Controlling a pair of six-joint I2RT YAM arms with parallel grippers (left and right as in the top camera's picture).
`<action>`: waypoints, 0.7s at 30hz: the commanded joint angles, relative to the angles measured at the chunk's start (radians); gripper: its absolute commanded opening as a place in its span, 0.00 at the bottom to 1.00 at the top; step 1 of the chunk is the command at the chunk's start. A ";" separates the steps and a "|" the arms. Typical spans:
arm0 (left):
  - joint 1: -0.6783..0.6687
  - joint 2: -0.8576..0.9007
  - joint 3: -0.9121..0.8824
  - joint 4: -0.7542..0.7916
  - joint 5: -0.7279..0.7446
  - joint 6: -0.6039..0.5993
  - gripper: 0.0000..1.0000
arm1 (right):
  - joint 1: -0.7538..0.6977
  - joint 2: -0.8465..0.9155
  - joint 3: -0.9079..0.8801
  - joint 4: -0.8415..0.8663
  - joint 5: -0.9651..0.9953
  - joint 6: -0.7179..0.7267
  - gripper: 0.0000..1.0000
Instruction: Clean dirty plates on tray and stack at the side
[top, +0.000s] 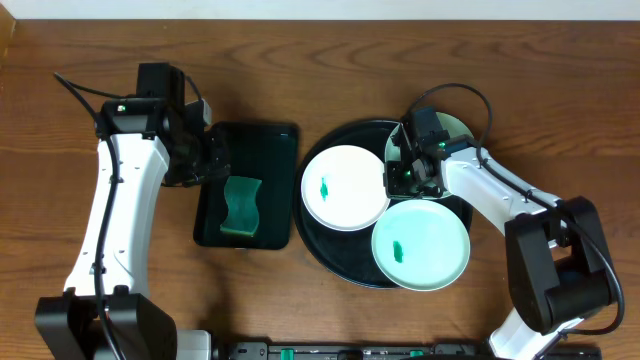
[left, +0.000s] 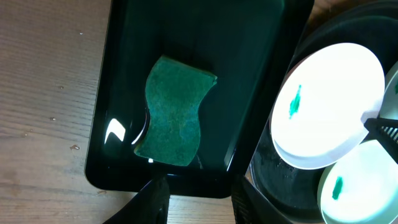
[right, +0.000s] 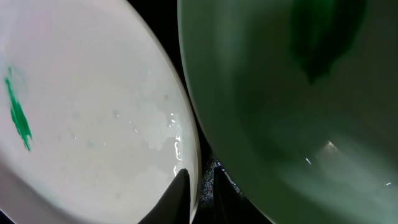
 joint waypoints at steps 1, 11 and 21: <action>-0.003 -0.002 -0.003 -0.002 0.012 -0.005 0.35 | 0.007 0.004 -0.012 0.009 0.006 0.011 0.11; -0.003 -0.002 -0.003 -0.002 0.012 -0.005 0.35 | 0.014 0.004 -0.014 0.014 0.006 0.014 0.10; -0.003 -0.002 -0.003 -0.002 0.012 -0.005 0.35 | 0.040 0.004 -0.014 0.021 0.028 0.014 0.03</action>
